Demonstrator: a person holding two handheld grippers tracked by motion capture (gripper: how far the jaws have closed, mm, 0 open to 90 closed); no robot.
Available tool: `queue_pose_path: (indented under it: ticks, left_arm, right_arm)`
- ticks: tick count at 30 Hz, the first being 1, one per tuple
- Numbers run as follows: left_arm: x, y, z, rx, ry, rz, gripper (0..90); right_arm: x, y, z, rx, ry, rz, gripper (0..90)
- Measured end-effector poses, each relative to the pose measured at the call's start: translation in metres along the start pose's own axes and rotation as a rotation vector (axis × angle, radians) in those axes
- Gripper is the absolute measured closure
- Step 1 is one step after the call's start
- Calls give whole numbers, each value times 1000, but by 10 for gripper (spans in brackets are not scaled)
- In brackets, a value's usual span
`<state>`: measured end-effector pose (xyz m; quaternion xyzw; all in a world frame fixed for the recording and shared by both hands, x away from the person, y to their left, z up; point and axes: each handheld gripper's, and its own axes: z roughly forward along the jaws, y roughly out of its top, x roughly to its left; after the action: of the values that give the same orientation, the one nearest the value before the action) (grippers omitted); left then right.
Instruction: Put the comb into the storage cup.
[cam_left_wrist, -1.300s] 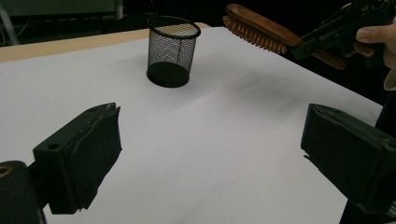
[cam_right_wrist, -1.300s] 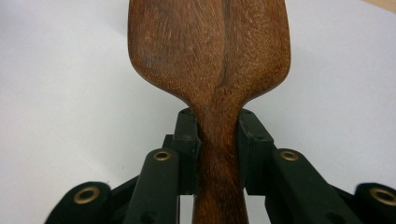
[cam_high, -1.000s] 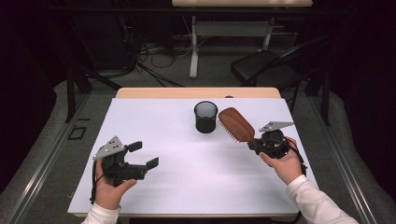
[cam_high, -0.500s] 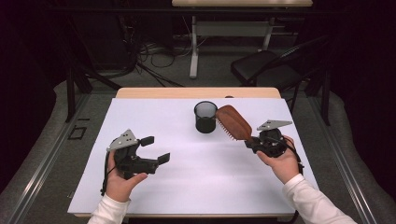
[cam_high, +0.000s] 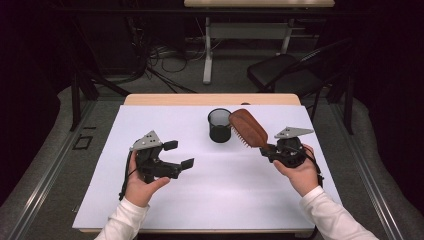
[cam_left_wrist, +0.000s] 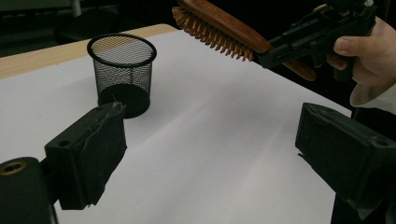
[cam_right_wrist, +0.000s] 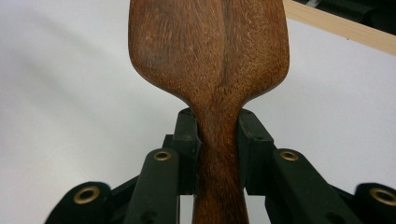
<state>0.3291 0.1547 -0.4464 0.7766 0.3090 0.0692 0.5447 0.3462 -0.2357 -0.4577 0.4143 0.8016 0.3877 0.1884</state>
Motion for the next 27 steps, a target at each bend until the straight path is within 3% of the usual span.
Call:
queue_pose_path:
  ticks: [6,14,20,27]
  left_arm:
    - [4,10,14,21,-13,-6,87]
    - [16,21,25,17,-33,-58,89]
    - [25,25,30,12,-25,-111,90]
    - [31,32,35,11,-19,-139,89]
  right_arm:
    - [3,4,1,-26,10,-4,723]
    - [10,11,2,-55,20,-8,723]
    - [15,16,6,-77,36,-13,723]
    - [20,21,11,-98,47,-28,723]
